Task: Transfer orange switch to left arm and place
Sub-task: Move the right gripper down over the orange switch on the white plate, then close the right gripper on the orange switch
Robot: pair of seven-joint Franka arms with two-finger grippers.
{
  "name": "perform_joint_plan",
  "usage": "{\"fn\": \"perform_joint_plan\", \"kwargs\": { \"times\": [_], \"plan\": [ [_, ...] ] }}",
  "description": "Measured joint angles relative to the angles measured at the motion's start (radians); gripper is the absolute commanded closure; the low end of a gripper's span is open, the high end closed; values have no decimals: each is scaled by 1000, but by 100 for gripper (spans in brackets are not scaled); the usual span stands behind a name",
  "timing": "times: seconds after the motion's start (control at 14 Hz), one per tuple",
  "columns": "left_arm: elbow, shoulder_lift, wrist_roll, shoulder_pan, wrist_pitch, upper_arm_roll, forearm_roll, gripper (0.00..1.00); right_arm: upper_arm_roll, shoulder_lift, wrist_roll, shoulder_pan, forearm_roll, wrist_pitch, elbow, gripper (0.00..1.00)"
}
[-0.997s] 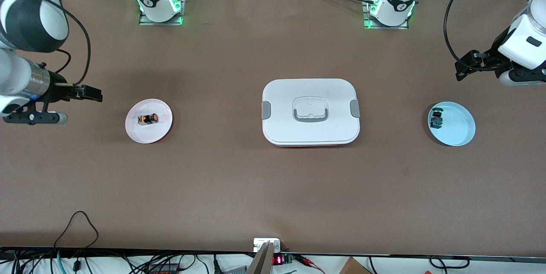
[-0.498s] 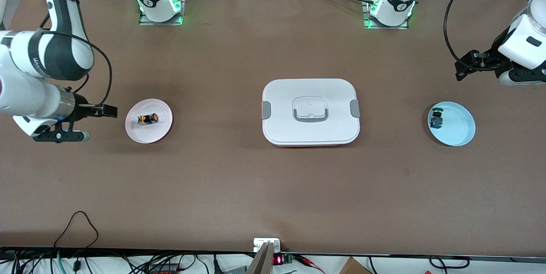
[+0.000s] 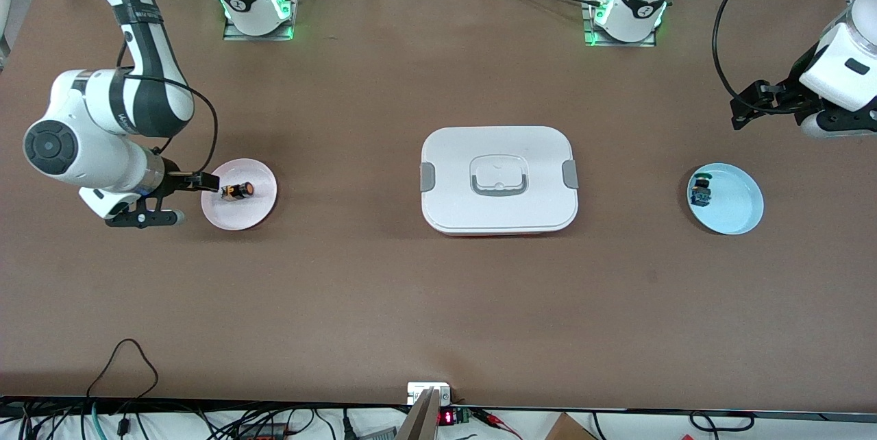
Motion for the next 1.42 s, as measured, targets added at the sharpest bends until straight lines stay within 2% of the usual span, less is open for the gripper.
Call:
{"fn": "perform_joint_plan", "kwargs": {
  "times": [0.28, 0.57, 0.93, 1.14, 1.42],
  "plan": [
    [0, 0, 0, -2, 0, -5, 0, 0, 0, 0, 0, 0, 19, 133, -101, 0],
    [0, 0, 0, -2, 0, -5, 0, 0, 0, 2, -17, 0, 48, 197, -161, 0],
    [2, 0, 0, -3, -8, -16, 0, 0, 0, 40, -131, 0, 76, 253, -176, 0],
    [2, 0, -2, -3, -20, -23, 0, 0, 0, 66, -155, 0, 135, 272, -176, 0],
    [14, 0, -3, -2, -23, -23, 0, 0, 0, 86, -198, 0, 145, 287, -176, 0]
  ]
}}
